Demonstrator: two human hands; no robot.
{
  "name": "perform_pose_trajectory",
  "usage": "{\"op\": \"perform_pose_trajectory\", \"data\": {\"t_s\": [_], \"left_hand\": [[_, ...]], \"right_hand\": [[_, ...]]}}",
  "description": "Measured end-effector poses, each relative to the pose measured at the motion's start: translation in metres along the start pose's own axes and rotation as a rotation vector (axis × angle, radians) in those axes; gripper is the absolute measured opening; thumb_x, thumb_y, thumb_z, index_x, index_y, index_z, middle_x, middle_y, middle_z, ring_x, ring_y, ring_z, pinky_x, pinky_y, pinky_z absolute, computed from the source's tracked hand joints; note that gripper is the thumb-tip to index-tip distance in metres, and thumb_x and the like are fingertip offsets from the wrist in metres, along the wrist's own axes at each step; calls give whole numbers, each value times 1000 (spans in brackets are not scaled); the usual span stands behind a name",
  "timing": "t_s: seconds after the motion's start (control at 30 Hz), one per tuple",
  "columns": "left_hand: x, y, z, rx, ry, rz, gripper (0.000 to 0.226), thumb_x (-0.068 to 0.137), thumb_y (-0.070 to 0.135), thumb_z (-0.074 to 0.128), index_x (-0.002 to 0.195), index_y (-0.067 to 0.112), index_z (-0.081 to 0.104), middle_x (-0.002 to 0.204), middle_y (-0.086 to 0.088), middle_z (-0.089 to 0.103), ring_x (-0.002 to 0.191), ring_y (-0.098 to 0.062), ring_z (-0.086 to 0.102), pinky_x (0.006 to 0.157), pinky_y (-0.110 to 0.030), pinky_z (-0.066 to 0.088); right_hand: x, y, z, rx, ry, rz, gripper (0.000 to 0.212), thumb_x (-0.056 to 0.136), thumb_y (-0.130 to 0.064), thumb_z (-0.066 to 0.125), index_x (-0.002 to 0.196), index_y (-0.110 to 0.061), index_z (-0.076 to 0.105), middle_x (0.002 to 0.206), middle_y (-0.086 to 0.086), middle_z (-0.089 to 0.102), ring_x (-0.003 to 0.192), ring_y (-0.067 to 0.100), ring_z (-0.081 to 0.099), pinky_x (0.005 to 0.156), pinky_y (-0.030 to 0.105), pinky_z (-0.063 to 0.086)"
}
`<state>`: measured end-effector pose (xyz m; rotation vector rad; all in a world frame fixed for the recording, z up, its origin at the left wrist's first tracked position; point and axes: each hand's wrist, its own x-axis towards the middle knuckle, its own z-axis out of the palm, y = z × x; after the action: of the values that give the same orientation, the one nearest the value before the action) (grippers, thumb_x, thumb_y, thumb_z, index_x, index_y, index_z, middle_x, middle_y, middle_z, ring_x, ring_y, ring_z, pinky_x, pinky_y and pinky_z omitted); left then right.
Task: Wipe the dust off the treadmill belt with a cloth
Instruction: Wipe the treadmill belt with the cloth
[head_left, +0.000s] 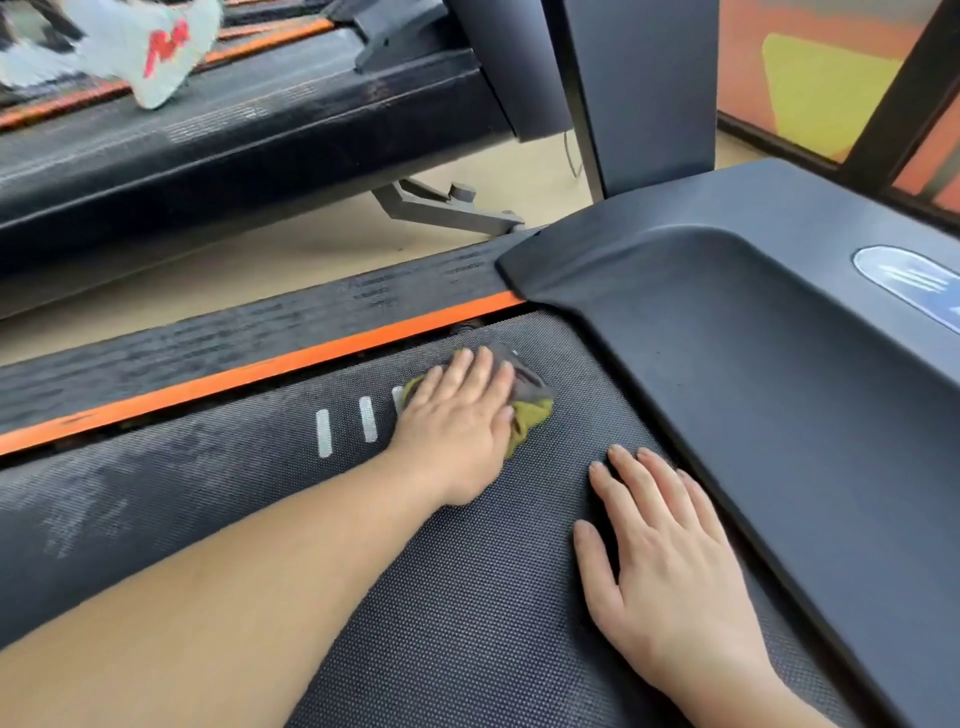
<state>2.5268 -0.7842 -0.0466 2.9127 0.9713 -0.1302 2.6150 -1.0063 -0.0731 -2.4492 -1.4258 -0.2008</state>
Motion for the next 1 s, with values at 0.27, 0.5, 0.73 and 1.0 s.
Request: {"op": "perform_pose_trajectory", "data": {"t_s": [0.27,0.5,0.73,1.0], "left_hand": [[7,32,-4,-32,-15,368,57,107,40,19,160,24,8,166,10,-5,153,-9,-9,125,-36,-3],[28,55,-7,-104,9,171,55,107,36,20,158,17,21,168,4,5,154,-16,-4,125,-41,-1],[63,5,-17,121,-37,-137,60,104,36,14,159,13,9,168,-3,2,154,-20,1,125,-44,2],[24,34,-13,-56,-3,385,54,107,36,22,158,17,23,167,4,10,153,-9,4,126,-36,3]], "right_hand": [[1,-1,-2,-12,-23,13,58,96,-49,44,140,-16,62,151,5,55,146,29,44,120,53,32],[0,-2,-4,0,-80,35,59,98,-52,39,143,-19,60,154,2,52,149,26,39,122,52,30],[0,-2,-5,4,-75,31,58,98,-51,41,144,-20,59,155,1,51,150,25,38,123,50,28],[1,0,-3,8,-46,26,59,97,-50,44,142,-18,61,153,4,53,148,28,42,121,52,31]]}}
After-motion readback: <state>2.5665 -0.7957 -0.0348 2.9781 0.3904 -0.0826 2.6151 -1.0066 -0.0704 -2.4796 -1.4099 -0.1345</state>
